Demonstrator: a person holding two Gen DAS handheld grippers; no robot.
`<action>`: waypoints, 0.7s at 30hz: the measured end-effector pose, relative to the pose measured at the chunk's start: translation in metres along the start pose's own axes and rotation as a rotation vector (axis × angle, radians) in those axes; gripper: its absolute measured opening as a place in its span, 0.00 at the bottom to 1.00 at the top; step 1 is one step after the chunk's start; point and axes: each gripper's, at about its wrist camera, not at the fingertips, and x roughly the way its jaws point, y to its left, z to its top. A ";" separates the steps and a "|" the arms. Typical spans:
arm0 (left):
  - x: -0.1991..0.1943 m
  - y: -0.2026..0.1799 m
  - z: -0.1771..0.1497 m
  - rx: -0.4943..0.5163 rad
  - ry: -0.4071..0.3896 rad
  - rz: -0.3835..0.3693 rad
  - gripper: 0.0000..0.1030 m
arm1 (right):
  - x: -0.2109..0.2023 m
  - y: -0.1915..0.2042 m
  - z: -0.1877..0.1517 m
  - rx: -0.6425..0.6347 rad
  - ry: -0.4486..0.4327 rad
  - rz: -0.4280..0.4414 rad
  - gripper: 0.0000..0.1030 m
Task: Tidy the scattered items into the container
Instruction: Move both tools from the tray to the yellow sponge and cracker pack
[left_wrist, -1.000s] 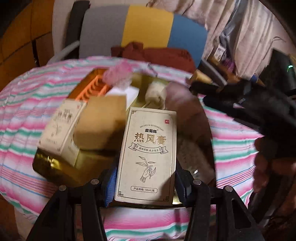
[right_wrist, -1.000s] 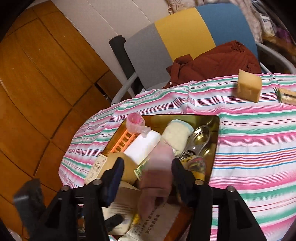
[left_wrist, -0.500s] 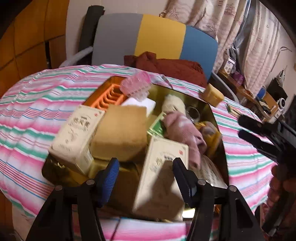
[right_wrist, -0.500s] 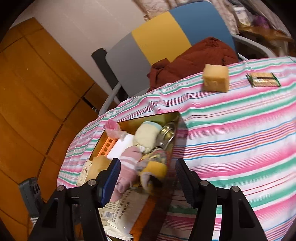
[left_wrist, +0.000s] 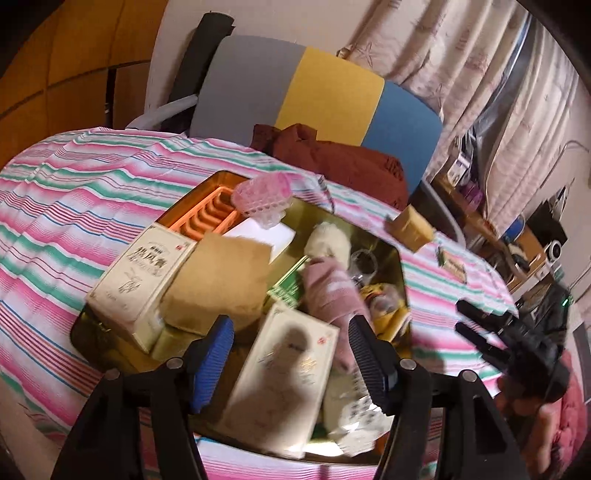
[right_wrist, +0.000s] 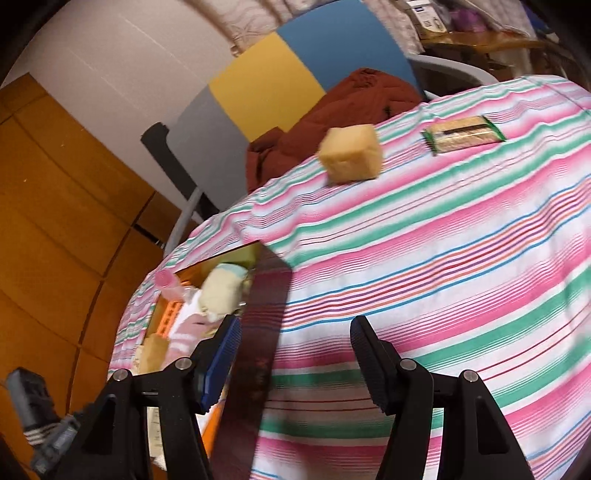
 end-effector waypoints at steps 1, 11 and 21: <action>0.001 -0.004 0.002 0.002 0.000 -0.007 0.69 | 0.001 -0.006 0.001 0.002 -0.002 -0.010 0.61; 0.033 -0.088 0.024 0.159 0.058 -0.083 0.70 | 0.016 -0.087 0.058 -0.037 -0.048 -0.217 0.72; 0.093 -0.165 0.044 0.296 0.168 -0.136 0.71 | 0.044 -0.158 0.198 -0.106 -0.085 -0.315 0.76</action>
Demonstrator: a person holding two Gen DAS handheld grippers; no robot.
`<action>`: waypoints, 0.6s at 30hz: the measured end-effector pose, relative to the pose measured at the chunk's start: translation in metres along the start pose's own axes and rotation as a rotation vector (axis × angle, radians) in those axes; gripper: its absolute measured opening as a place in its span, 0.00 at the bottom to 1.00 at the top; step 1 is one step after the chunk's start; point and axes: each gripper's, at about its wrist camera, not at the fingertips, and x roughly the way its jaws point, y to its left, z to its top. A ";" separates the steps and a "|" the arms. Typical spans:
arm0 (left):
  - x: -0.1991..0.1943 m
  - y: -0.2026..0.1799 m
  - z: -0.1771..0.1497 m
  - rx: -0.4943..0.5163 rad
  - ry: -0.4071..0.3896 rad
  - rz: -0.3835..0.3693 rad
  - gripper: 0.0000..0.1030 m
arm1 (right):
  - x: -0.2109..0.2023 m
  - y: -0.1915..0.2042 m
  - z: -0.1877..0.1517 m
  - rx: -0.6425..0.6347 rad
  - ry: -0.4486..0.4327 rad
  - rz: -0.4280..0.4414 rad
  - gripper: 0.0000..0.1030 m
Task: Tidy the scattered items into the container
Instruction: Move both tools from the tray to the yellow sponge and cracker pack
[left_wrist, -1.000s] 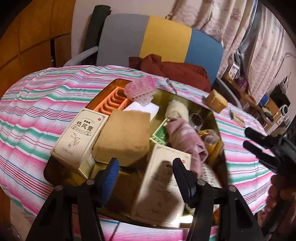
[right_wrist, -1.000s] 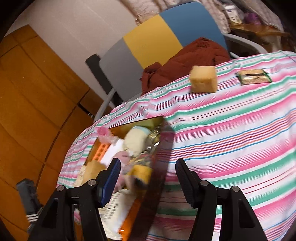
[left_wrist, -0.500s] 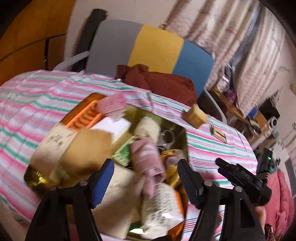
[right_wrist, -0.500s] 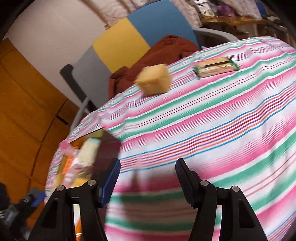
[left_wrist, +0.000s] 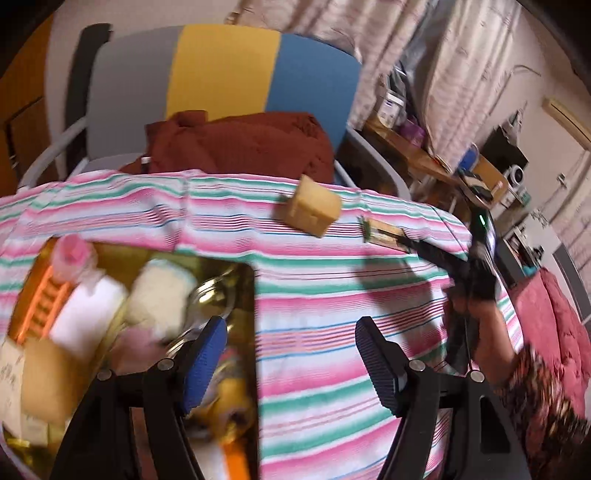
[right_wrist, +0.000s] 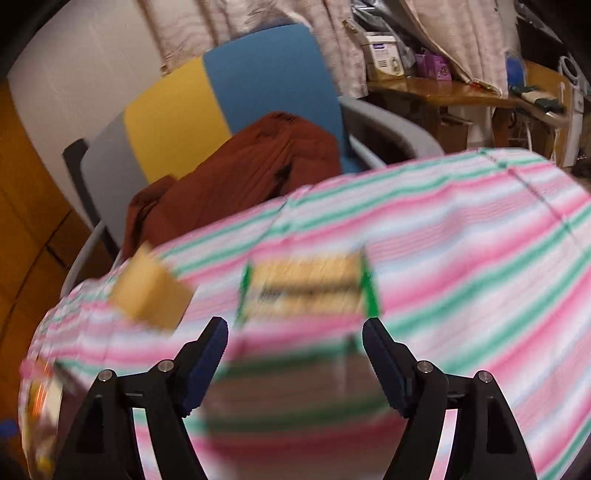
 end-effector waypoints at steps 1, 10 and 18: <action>0.007 -0.003 0.005 0.005 0.009 -0.008 0.71 | 0.007 -0.001 0.010 -0.015 0.005 -0.007 0.76; 0.059 -0.011 0.038 0.009 0.079 -0.005 0.71 | 0.073 0.014 0.044 -0.220 0.186 0.051 0.77; 0.104 -0.015 0.078 0.052 0.048 0.017 0.75 | 0.045 0.020 0.006 -0.374 0.306 0.205 0.78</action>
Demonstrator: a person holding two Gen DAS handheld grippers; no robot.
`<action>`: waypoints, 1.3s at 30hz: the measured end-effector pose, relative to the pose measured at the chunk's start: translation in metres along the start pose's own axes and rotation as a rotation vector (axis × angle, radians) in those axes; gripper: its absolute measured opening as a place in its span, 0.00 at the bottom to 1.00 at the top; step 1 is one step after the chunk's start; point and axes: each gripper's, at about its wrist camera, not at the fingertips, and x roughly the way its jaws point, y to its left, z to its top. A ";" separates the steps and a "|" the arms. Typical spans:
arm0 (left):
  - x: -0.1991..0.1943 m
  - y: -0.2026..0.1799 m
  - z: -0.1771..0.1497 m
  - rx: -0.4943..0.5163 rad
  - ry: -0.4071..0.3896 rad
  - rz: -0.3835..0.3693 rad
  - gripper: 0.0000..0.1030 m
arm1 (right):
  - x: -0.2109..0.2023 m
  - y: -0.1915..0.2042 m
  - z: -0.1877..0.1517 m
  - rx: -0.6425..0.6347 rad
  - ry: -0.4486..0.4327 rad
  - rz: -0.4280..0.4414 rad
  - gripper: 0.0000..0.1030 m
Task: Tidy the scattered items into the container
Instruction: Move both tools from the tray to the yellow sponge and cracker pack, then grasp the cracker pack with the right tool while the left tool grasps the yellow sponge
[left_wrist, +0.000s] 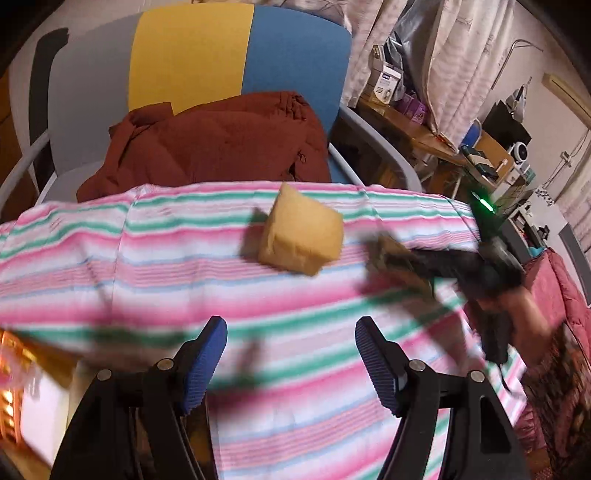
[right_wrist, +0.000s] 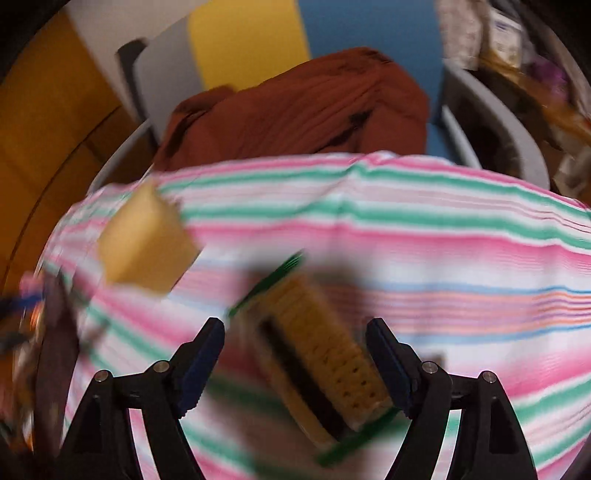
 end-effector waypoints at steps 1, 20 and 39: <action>0.009 -0.001 0.006 0.009 -0.003 0.007 0.77 | -0.003 0.007 -0.009 -0.028 -0.004 -0.003 0.78; 0.087 -0.037 0.045 0.183 0.038 0.080 0.85 | 0.001 0.036 -0.049 0.031 -0.195 -0.237 0.76; 0.058 -0.041 0.012 0.194 0.045 0.032 0.55 | -0.010 0.038 -0.063 0.139 -0.250 -0.261 0.48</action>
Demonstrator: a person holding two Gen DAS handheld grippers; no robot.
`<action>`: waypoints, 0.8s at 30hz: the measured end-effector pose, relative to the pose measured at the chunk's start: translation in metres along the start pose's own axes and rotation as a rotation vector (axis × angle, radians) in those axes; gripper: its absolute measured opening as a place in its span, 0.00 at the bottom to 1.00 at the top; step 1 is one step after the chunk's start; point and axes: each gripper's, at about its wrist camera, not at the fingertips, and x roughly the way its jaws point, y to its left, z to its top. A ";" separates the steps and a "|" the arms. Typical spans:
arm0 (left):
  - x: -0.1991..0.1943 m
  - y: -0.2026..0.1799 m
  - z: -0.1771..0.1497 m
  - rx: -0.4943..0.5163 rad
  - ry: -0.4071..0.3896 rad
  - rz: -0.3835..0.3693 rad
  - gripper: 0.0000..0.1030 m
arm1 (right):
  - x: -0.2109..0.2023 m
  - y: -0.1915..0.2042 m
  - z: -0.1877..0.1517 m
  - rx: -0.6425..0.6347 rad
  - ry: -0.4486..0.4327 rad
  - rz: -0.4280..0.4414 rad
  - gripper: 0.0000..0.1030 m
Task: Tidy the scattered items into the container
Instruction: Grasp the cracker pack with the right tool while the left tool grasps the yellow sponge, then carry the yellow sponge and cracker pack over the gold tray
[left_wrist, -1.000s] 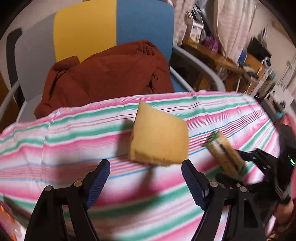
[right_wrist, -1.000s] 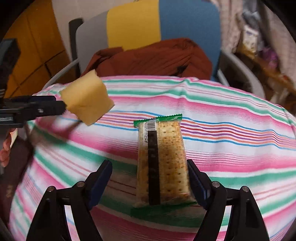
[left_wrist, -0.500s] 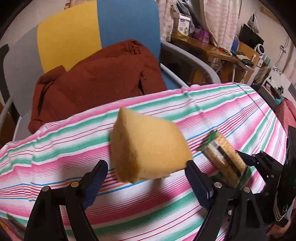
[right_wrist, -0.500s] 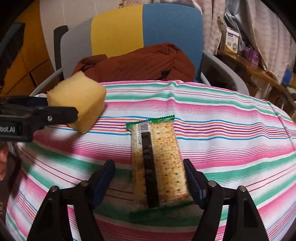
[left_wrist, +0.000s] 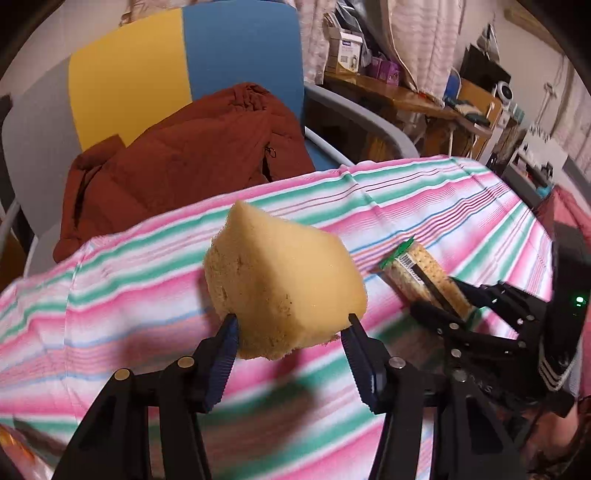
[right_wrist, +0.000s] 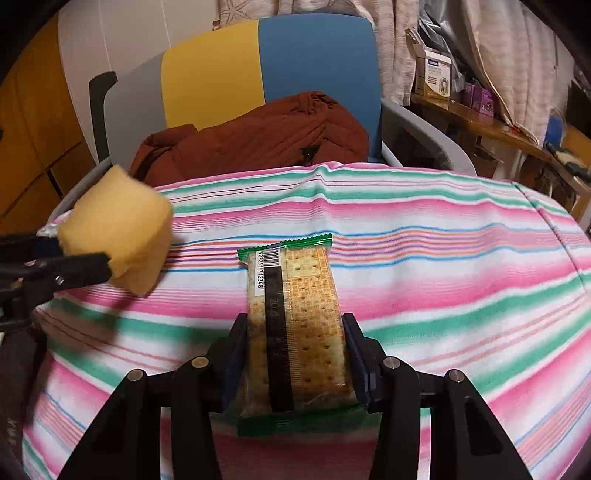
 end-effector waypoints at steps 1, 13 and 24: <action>-0.005 0.001 -0.005 -0.019 -0.001 -0.010 0.55 | -0.003 0.001 -0.004 0.013 0.000 0.009 0.48; -0.062 0.001 -0.082 -0.175 -0.021 -0.144 0.55 | -0.057 0.028 -0.066 0.180 0.021 0.115 0.48; -0.140 0.044 -0.144 -0.319 -0.125 -0.190 0.55 | -0.106 0.097 -0.072 0.206 -0.001 0.310 0.48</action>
